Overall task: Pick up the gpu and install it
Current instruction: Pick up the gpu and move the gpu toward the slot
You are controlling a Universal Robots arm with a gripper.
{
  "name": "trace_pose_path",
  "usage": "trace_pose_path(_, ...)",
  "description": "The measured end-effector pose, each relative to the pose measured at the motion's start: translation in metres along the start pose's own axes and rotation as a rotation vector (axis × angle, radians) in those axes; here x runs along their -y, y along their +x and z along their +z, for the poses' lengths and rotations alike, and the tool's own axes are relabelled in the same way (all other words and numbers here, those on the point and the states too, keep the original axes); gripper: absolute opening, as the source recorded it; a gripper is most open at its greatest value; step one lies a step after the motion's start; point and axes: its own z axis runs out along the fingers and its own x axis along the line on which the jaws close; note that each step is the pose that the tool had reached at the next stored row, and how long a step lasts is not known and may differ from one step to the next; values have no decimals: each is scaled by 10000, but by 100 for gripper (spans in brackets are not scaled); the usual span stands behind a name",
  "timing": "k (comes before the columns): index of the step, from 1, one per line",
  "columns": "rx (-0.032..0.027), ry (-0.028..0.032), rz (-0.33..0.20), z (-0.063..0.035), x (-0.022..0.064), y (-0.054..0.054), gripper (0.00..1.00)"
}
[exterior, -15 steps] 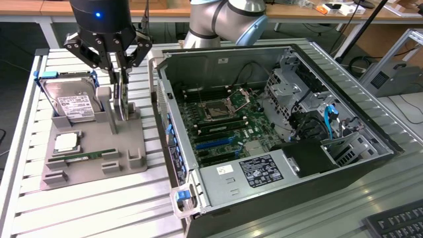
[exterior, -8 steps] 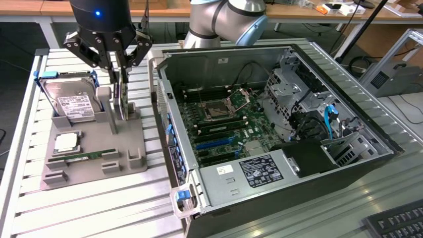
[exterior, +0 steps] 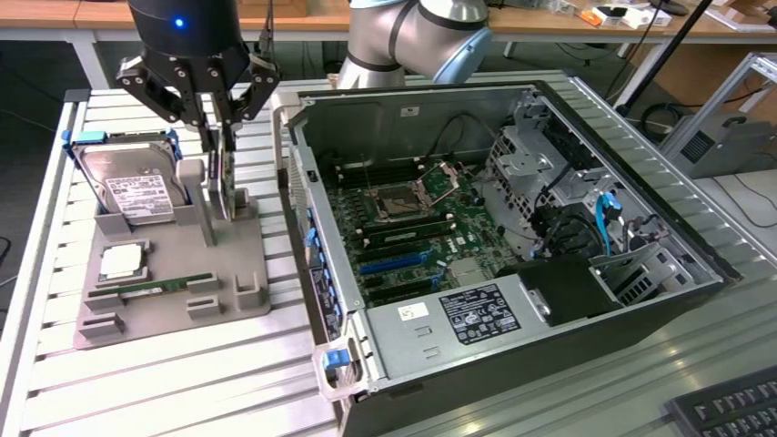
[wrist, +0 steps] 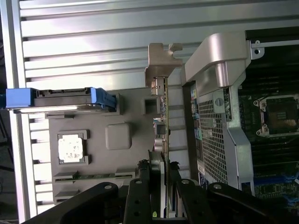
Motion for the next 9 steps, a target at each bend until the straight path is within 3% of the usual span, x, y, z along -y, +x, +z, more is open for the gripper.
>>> trace_pose_path(9,-2,-9,0,-28,-2,-1,26)
